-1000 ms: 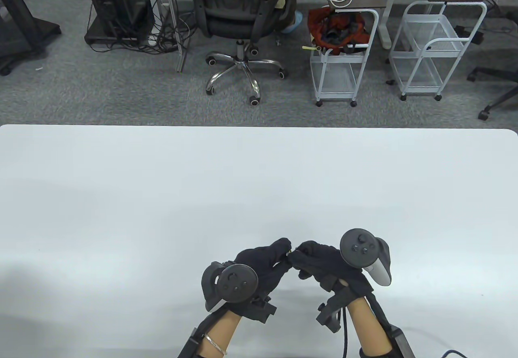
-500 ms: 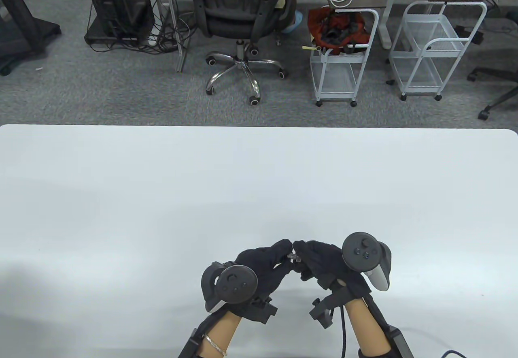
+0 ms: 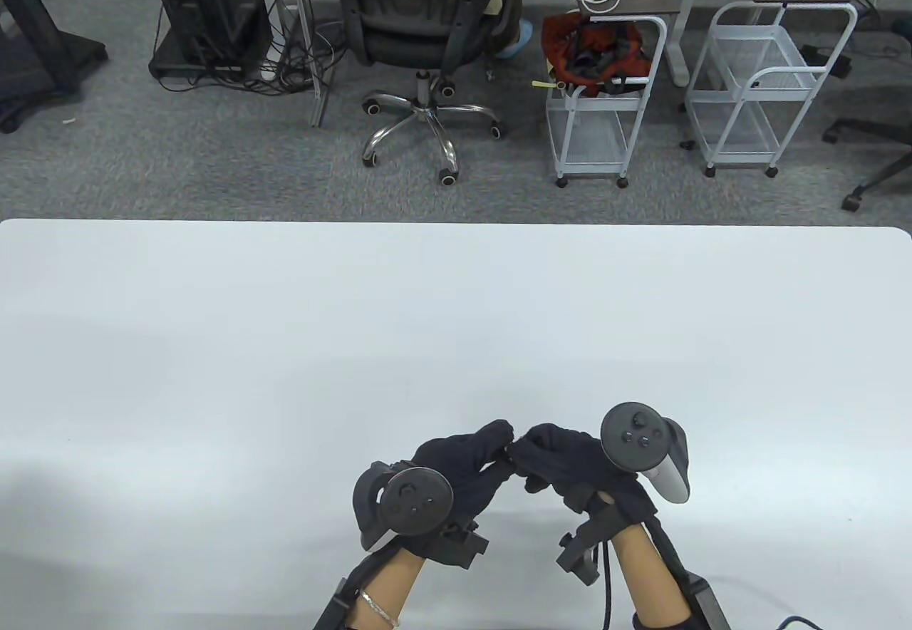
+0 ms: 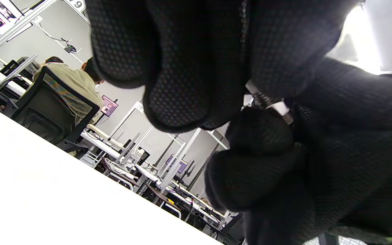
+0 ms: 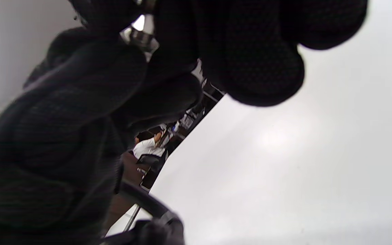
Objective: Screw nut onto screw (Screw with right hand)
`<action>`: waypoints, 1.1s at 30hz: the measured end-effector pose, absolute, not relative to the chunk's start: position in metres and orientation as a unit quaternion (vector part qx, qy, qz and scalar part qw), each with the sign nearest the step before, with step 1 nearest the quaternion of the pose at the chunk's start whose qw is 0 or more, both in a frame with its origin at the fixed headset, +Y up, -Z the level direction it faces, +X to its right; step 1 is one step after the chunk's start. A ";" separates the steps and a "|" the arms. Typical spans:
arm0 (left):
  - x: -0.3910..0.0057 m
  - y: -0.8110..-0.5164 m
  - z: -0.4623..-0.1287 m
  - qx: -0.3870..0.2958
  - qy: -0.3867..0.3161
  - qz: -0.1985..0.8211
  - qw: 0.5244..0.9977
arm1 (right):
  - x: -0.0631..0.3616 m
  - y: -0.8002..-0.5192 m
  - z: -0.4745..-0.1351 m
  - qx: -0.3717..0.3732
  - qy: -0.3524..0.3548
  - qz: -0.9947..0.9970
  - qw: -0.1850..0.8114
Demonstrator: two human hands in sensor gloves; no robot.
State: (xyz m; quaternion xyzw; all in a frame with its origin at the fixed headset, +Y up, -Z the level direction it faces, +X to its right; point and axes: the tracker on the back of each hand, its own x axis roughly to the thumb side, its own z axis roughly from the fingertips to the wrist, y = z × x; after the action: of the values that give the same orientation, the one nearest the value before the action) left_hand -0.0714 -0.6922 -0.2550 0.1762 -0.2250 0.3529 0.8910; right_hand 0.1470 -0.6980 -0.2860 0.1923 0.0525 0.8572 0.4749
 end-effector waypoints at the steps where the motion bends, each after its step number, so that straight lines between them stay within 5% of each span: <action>1: -0.071 -0.693 -0.256 0.173 -0.228 0.356 0.889 | 0.147 -0.699 -0.285 0.178 0.037 0.856 0.484; 8: -0.072 -0.692 -0.255 0.179 -0.222 0.351 0.892 | 0.146 -0.697 -0.285 0.203 0.096 0.852 0.474; 12: -0.072 -0.693 -0.256 0.171 -0.225 0.364 0.888 | 0.145 -0.699 -0.283 0.170 0.016 0.858 0.484; 18: -0.073 -0.691 -0.255 0.180 -0.219 0.357 0.890 | 0.145 -0.696 -0.284 0.208 0.101 0.849 0.476; 22: -0.073 -0.693 -0.256 0.174 -0.224 0.369 0.885 | 0.144 -0.699 -0.283 0.173 0.018 0.853 0.493; 27: -0.074 -0.692 -0.255 0.180 -0.218 0.357 0.891 | 0.144 -0.697 -0.284 0.204 0.100 0.843 0.487; 33: -0.072 -0.693 -0.256 0.166 -0.226 0.376 0.883 | 0.145 -0.700 -0.283 0.168 0.025 0.853 0.493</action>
State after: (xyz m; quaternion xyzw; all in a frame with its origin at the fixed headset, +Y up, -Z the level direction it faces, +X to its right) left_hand -0.0720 -0.6927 -0.2555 0.1664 -0.2260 0.3760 0.8831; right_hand 0.1448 -0.7003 -0.2834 0.1685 0.0249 0.8529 0.4934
